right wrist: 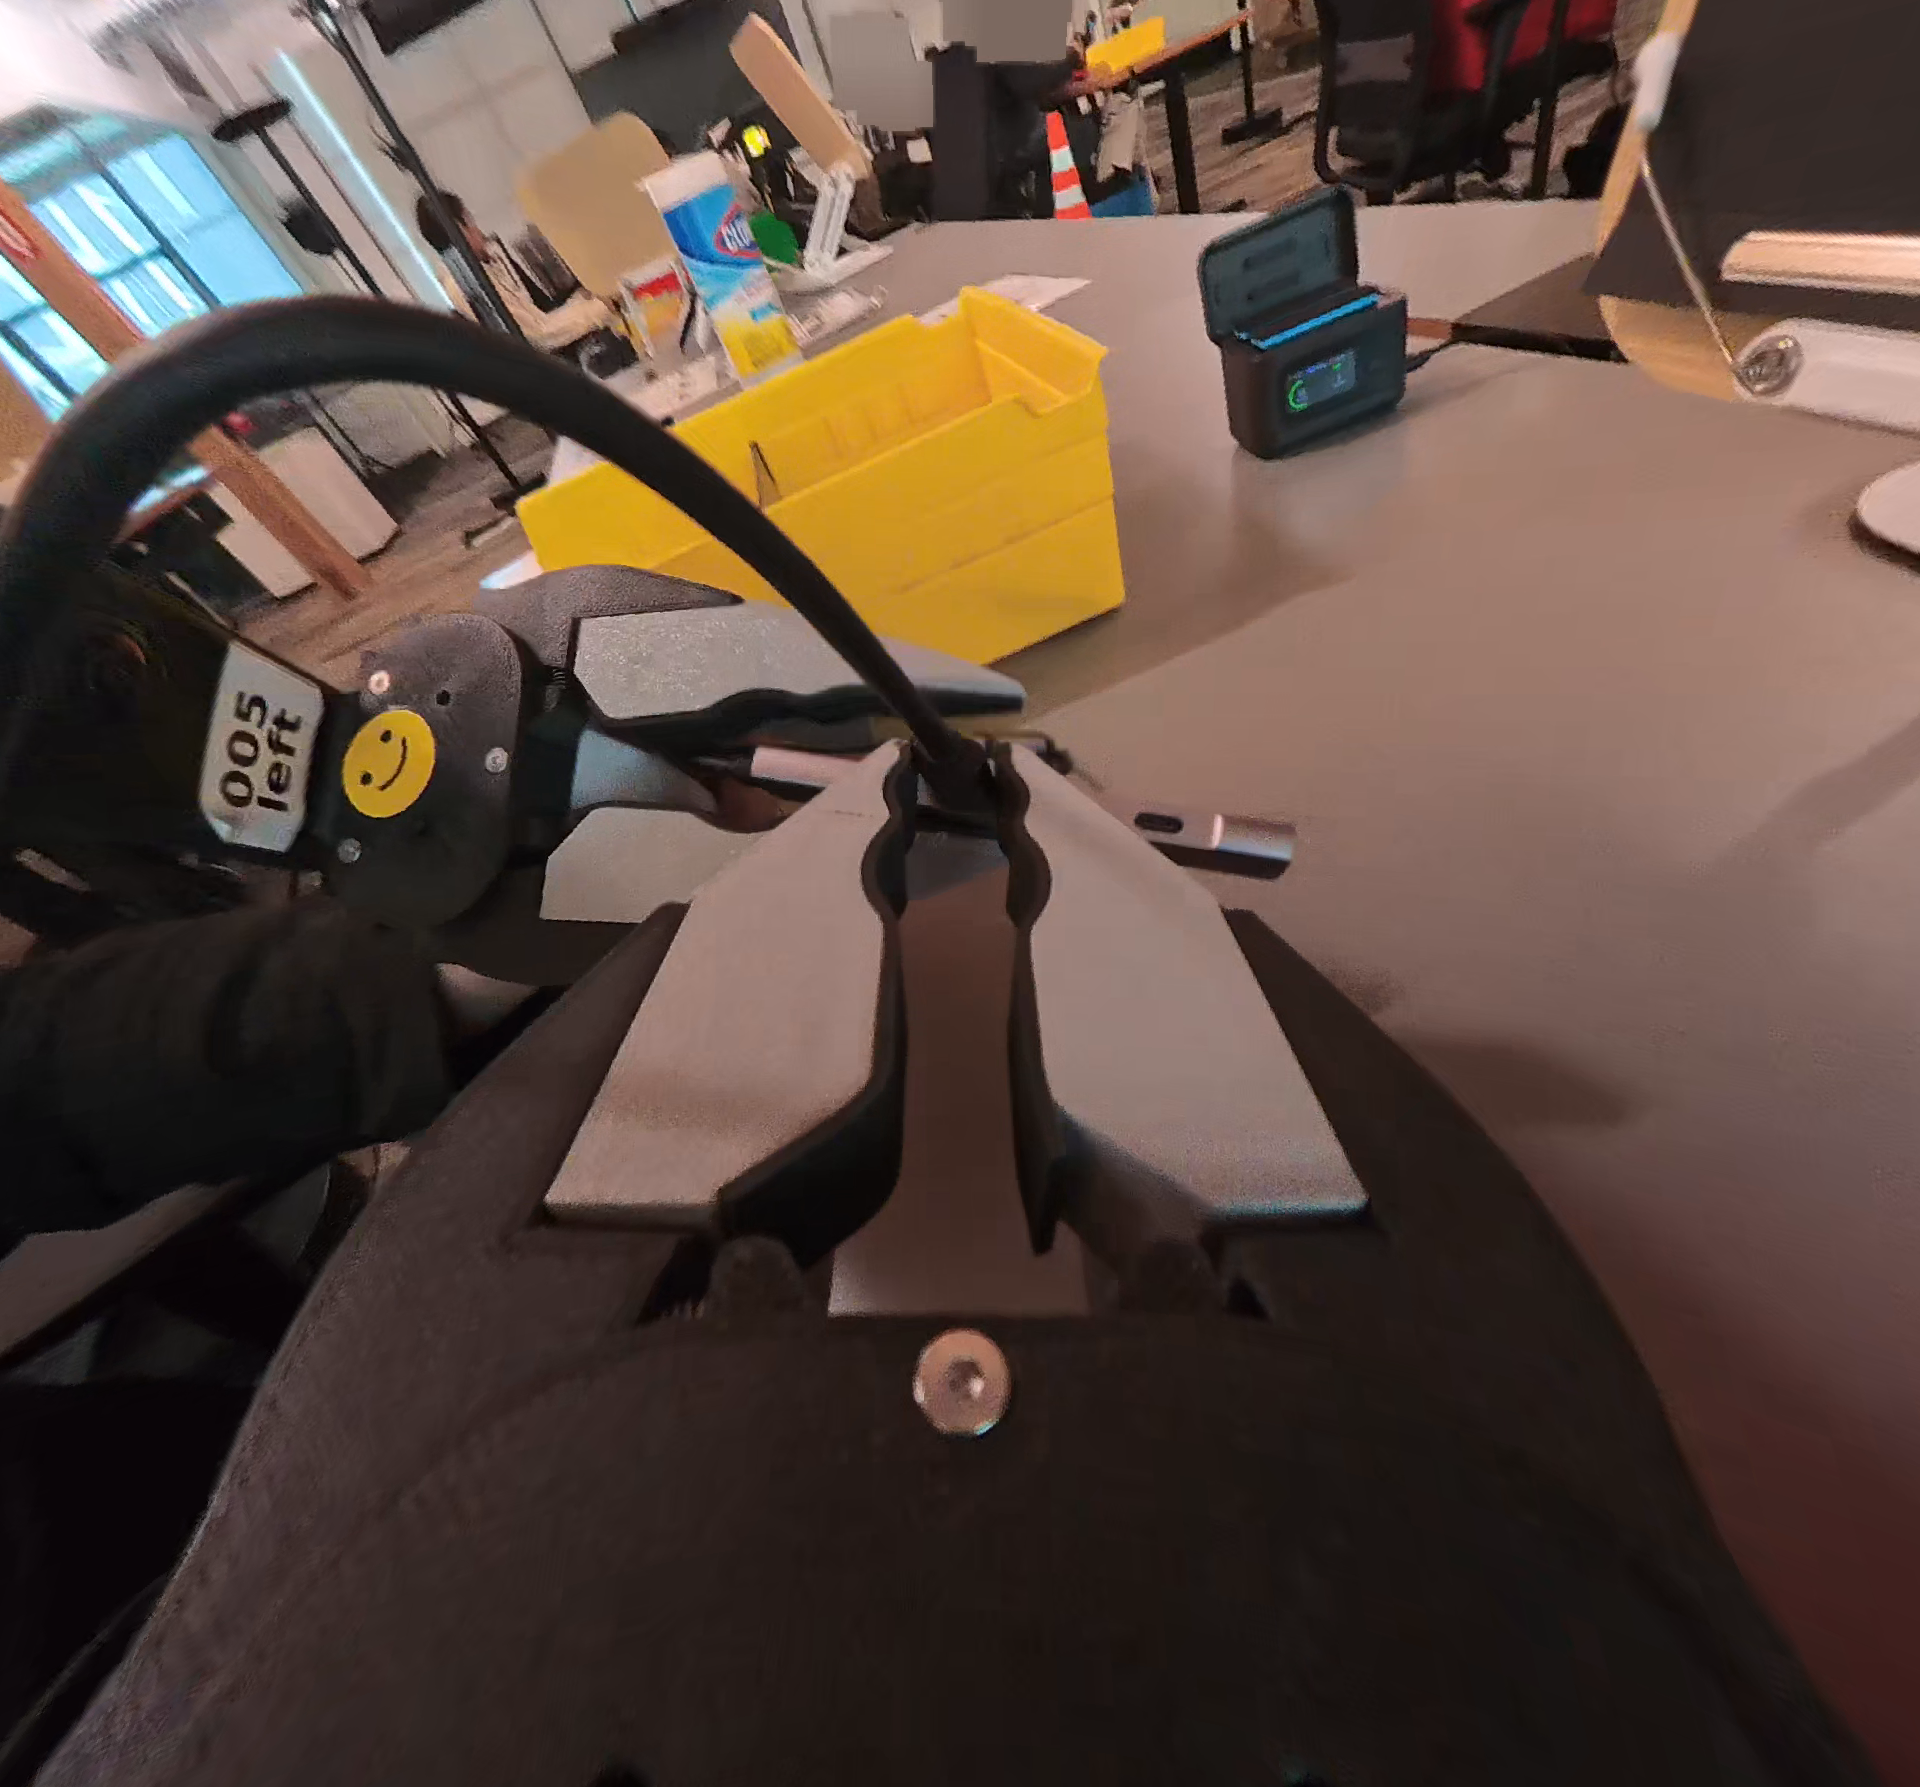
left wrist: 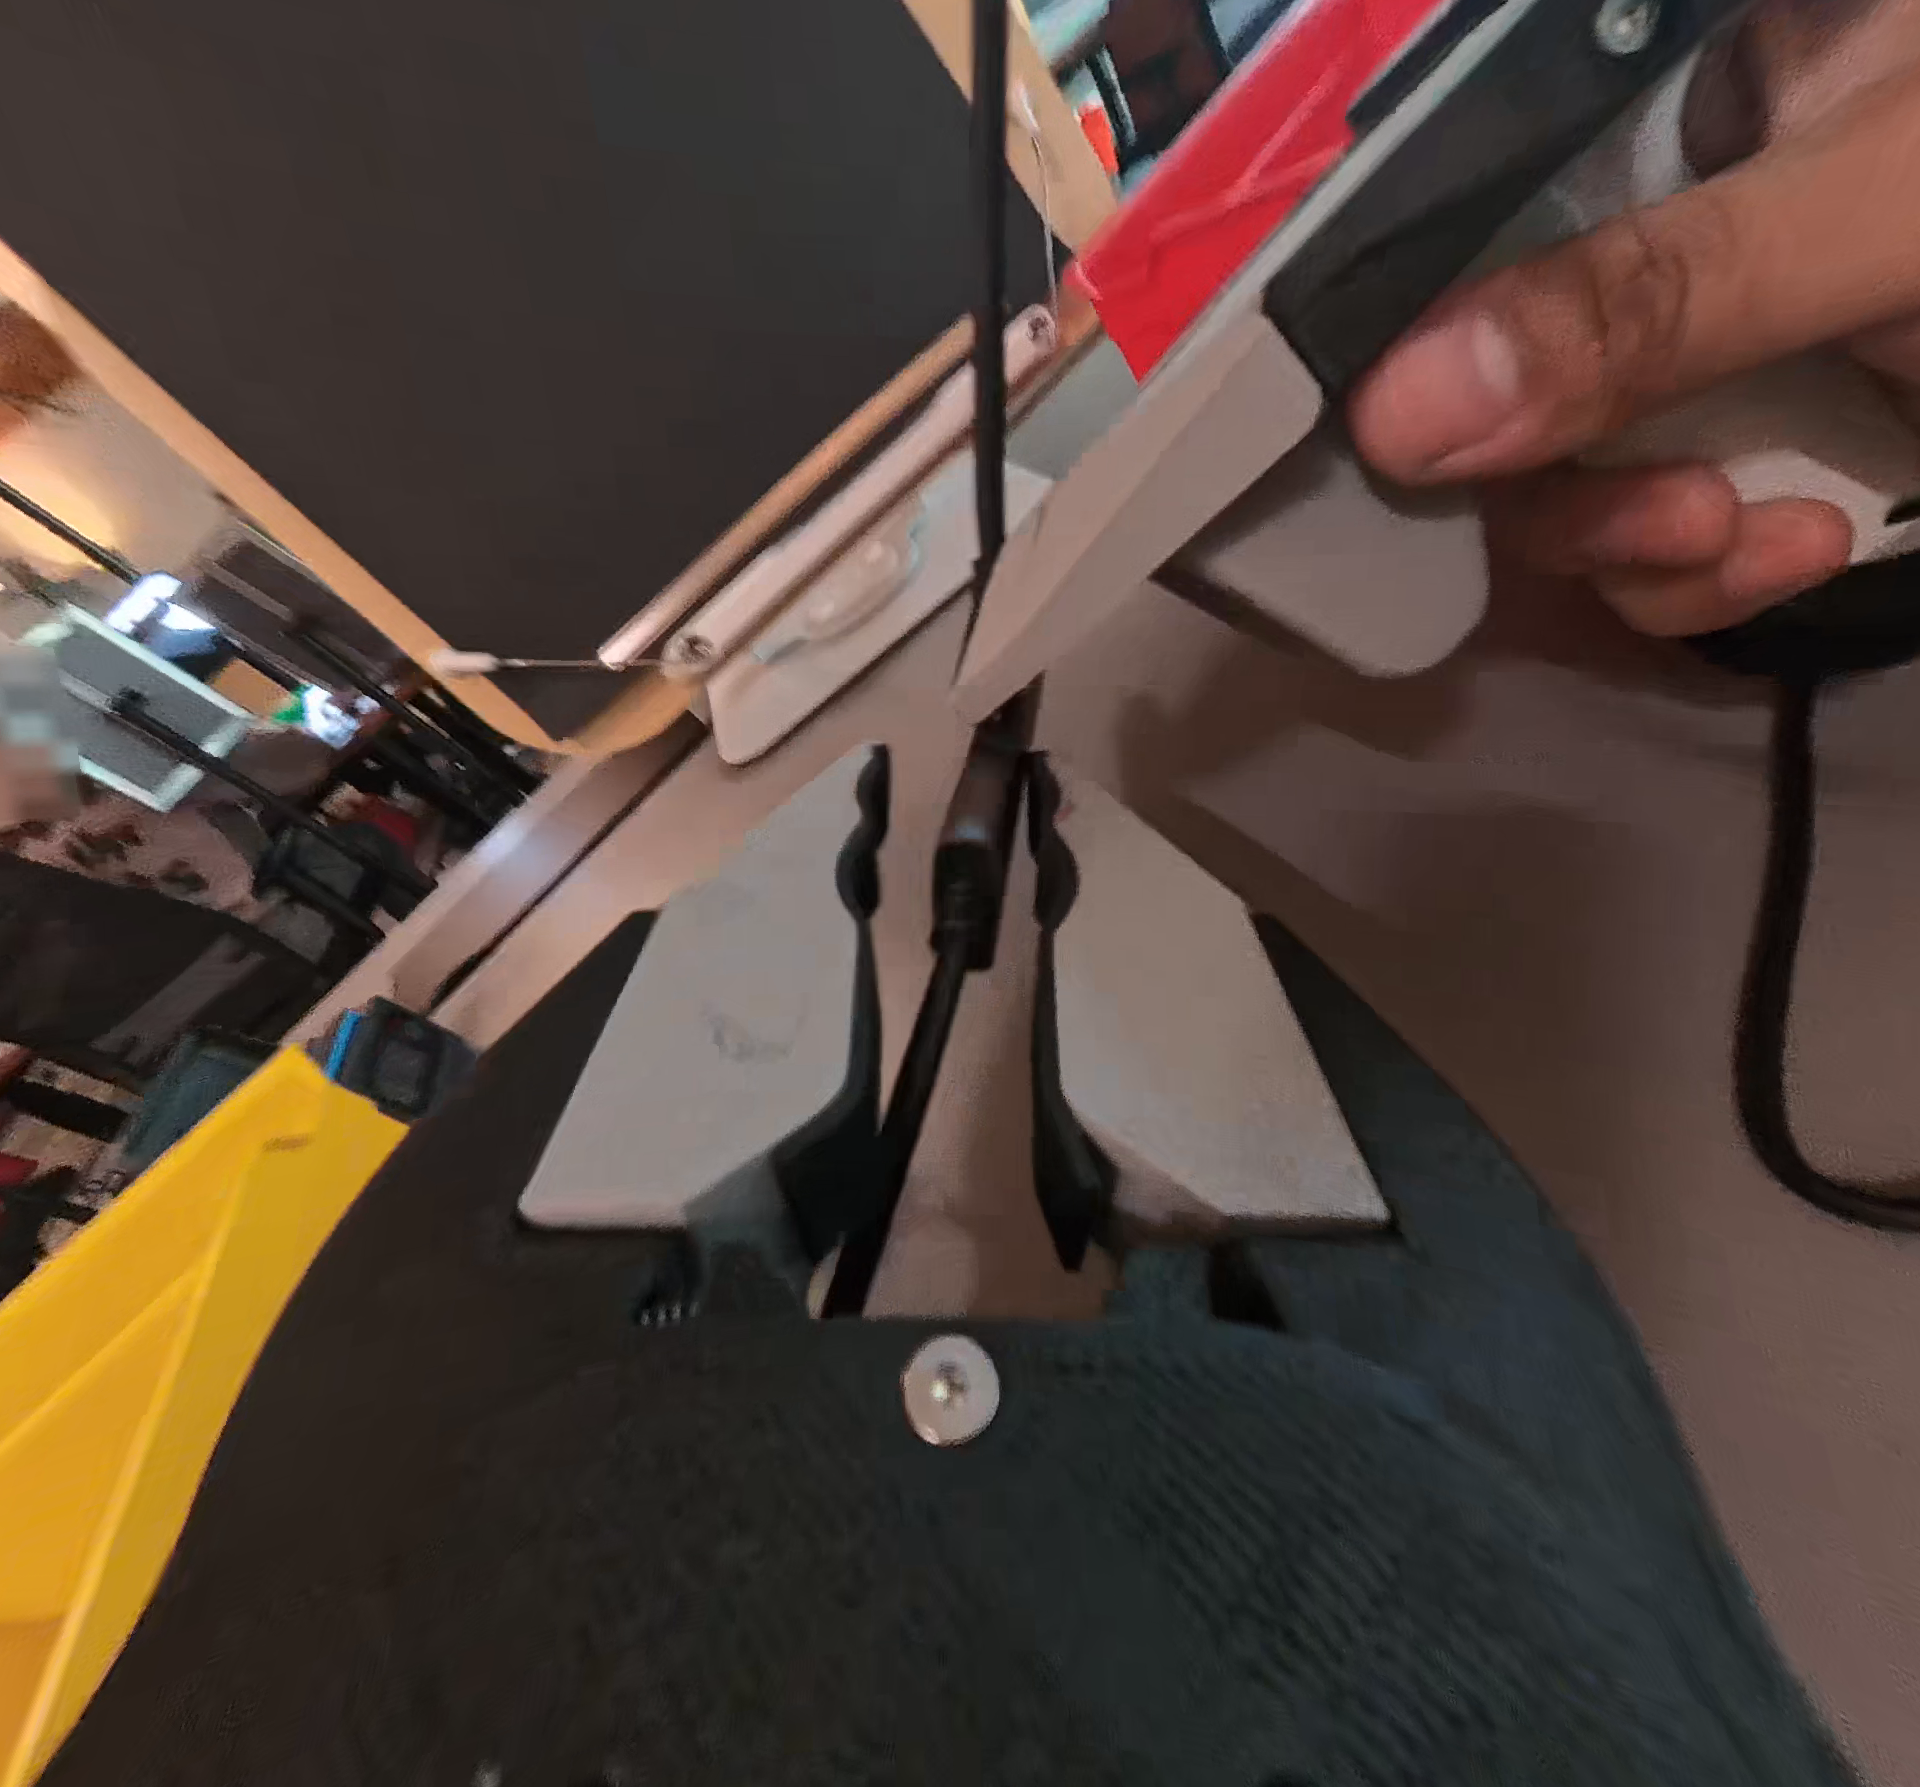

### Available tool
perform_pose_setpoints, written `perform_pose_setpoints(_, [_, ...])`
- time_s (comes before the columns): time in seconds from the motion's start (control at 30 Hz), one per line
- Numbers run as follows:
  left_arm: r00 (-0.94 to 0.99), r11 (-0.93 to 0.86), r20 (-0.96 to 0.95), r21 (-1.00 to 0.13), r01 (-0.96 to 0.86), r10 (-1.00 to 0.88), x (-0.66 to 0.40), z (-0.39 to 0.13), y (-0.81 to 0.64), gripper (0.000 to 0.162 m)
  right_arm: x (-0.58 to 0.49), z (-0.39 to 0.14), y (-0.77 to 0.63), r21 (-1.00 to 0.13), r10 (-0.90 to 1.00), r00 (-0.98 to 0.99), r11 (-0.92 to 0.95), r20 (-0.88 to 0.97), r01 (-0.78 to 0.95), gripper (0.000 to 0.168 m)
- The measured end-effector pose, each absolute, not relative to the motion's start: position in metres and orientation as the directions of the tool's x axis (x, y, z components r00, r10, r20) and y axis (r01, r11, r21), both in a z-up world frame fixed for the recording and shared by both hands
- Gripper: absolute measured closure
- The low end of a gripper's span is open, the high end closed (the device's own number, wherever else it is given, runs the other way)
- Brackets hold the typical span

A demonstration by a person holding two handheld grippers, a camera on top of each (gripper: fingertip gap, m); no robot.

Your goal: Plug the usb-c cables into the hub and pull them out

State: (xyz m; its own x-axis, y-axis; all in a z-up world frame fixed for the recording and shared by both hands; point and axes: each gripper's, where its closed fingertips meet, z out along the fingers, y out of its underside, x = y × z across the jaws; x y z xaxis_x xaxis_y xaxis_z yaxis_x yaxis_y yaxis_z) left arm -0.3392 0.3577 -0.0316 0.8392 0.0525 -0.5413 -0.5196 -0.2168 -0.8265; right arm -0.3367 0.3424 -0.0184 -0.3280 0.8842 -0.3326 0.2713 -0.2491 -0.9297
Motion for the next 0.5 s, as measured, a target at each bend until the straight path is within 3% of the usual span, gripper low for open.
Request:
perform_pose_setpoints(0.13, [0.853,-0.082,-0.519,-0.854,-0.514,0.061,-0.329,-0.009,0.346,0.138,-0.331,-0.003,0.342,-0.949,0.89,-0.342,-0.248,-0.303,0.195,0.158])
perform_pose_setpoints(0.23, [0.871,0.038,-0.478,-0.874,-0.485,0.116,-0.33,0.018,0.328,0.128,-0.325,0.014,0.349,-0.964,0.908,-0.324,-0.241,-0.266,0.114,0.159])
perform_pose_setpoints(0.33, [0.871,0.131,-0.482,-0.861,-0.491,0.095,-0.323,0.028,0.317,0.141,-0.316,0.031,0.349,-0.953,0.878,-0.375,-0.3,-0.297,0.054,0.159])
perform_pose_setpoints(0.43, [0.847,0.099,-0.518,-0.843,-0.529,0.12,-0.325,0.022,0.323,0.136,-0.31,0.035,0.334,-0.929,0.796,-0.49,-0.357,-0.355,0.093,0.159])
perform_pose_setpoints(0.5, [0.85,0.122,-0.526,-0.843,-0.525,0.025,-0.307,0.017,0.325,0.136,-0.313,0.028,0.327,-0.927,0.785,-0.498,-0.349,-0.369,0.137,0.159])
